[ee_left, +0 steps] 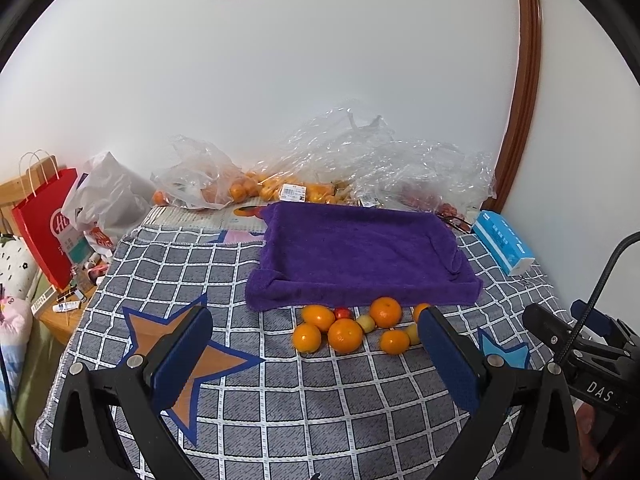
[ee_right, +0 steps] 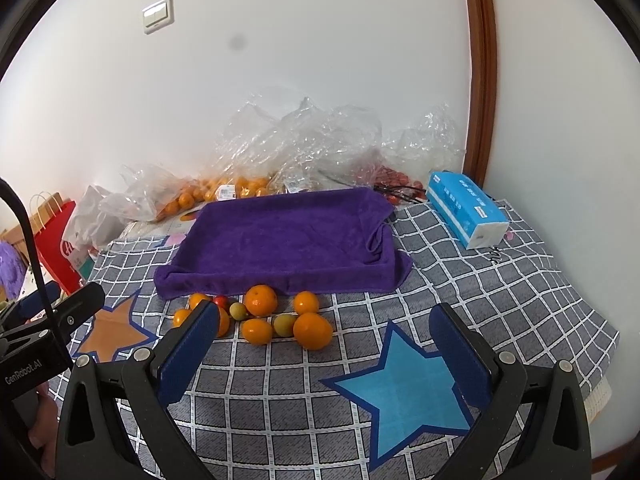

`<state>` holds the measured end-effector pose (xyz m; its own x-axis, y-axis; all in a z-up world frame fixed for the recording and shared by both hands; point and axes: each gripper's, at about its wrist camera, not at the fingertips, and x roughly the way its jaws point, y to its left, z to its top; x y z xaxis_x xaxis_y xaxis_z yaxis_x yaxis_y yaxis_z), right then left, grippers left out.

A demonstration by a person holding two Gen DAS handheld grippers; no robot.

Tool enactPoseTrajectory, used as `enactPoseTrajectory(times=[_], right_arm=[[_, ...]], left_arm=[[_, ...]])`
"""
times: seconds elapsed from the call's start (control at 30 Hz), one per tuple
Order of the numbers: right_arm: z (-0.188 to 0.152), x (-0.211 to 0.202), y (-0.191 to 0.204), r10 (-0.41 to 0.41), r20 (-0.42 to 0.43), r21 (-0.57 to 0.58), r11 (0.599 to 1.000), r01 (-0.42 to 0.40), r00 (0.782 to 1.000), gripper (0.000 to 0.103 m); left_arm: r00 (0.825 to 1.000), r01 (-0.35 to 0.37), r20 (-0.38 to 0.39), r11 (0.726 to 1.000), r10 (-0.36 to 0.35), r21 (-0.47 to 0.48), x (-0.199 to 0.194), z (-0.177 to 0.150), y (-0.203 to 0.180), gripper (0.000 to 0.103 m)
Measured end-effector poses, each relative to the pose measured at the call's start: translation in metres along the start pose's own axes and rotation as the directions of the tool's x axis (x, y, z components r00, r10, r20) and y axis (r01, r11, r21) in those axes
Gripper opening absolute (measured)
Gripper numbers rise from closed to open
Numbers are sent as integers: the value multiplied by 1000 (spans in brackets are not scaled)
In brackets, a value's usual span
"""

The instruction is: Organize fruits

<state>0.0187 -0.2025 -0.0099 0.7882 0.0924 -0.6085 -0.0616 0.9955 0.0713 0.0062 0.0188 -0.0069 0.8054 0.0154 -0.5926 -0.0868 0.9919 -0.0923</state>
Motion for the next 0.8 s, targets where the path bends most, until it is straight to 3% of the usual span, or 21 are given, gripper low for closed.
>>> enactPoseTrajectory(times=[0.37, 0.67, 0.8], right_arm=[[-1, 9, 3, -23, 4, -2, 1000, 23, 1000, 103], [-6, 38, -3, -43, -50, 21, 999, 44, 998, 103], [-9, 54, -6, -17, -81, 42, 999, 21, 997, 103]], left_arm=[[1000, -6, -9, 1000, 6, -6, 9, 0, 5, 103], [999, -27, -23, 1000, 27, -7, 29, -6, 10, 103], [998, -26, -54, 999, 24, -24, 47, -11, 17, 103]])
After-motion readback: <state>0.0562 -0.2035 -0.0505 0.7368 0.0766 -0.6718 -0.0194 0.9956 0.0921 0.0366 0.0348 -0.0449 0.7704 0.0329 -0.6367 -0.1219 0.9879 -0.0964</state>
